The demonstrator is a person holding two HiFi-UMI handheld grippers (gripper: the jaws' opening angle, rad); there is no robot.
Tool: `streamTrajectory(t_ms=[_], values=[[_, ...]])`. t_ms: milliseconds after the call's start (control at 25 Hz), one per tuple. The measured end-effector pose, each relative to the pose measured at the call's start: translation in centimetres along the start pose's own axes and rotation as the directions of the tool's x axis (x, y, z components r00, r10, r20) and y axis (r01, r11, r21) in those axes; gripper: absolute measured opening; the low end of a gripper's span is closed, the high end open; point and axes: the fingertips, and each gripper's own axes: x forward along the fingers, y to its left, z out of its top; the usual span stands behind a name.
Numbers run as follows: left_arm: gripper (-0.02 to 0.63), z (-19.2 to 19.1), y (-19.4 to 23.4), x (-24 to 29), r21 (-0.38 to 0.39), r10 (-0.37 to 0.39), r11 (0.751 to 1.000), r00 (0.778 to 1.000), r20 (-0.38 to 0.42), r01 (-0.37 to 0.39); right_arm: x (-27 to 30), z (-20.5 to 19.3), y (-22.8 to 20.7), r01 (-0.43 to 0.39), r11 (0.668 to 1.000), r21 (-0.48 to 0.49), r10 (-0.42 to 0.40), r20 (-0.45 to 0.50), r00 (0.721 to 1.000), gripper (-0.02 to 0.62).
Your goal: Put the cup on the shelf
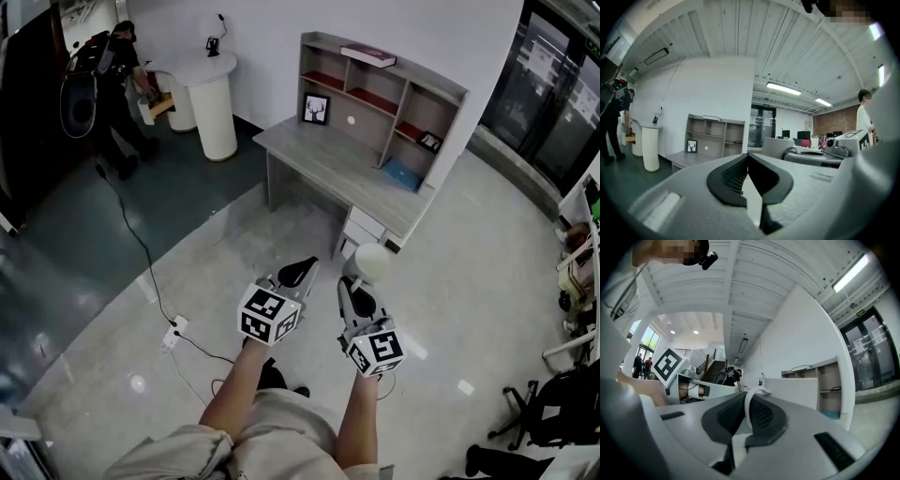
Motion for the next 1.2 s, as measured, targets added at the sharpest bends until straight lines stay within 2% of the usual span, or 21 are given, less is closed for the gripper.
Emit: streamTrajectory(t_ms=[200,280,440,680,1200], values=[[0.011,-1.2,-0.2,-0.1,-0.007,0.017,1.0,1.0,-0.019,-0.017,-0.5,-0.4,-1.8,0.011,0.996,0.085,-0.011,0.003,1.0,0.017],[0.01,-1.9,0.3,-0.2,0.003,0.031,1.0,0.999,-0.039,-0.031,-0.5,-0.9,-2.3,0.01,0.996,0.087,-0.01,-0.006,1.0,0.017],[0.011,-2.0,2.1,-0.4,-0.035,0.073,0.997,0.997,-0.036,-0.074,0.2,-1.3,-2.4,-0.006,0.995,0.096,0.008,-0.023,1.0,0.017],[0.011,-2.1,3.6,1.9,0.001,0.057,0.998,0.997,-0.044,-0.057,2.4,-1.7,-4.4,-0.048,0.995,0.089,0.048,0.006,0.999,0.017],[0.011,3.3,12.5,9.4,-0.001,0.032,0.999,0.999,0.006,-0.032,11.8,-1.7,-11.6,0.016,0.991,0.129,-0.016,-0.003,1.0,0.017]])
